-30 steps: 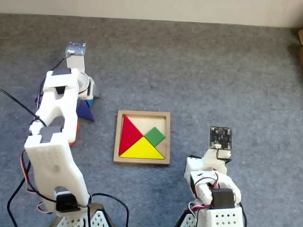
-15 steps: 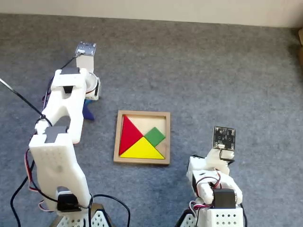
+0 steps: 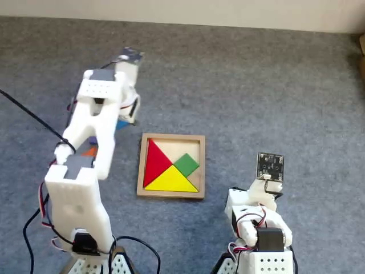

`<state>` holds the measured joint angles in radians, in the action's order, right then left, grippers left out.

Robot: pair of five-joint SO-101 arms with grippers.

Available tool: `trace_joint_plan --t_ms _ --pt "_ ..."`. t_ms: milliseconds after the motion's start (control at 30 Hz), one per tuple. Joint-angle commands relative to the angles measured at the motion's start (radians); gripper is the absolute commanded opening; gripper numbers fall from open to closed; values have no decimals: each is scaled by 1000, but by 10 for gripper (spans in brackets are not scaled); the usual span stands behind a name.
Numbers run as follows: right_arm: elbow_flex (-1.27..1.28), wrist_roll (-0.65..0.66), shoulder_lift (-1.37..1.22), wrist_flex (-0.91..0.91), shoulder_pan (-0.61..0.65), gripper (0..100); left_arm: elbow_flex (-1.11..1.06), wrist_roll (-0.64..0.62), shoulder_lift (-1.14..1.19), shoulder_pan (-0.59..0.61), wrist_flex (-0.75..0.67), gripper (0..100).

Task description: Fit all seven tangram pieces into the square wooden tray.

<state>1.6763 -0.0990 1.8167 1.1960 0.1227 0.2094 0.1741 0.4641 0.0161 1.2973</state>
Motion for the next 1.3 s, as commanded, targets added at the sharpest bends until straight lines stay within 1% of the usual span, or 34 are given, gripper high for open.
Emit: trace_joint_plan --t_ms 0,200,467,767,1100,1267 --pt "124 8 5 -16 -12 6 42 29 -110 -77 63 151" --pt "124 8 5 -16 -12 6 41 101 -154 -176 137 151" --pt "124 8 5 -16 -12 6 41 193 -148 -280 143 151" --pt "124 8 5 -16 -12 6 39 199 -148 -400 144 151" --pt "124 8 5 -16 -12 6 39 201 -148 -406 146 151" --pt "124 8 5 -16 -12 6 41 203 -148 -404 181 151"
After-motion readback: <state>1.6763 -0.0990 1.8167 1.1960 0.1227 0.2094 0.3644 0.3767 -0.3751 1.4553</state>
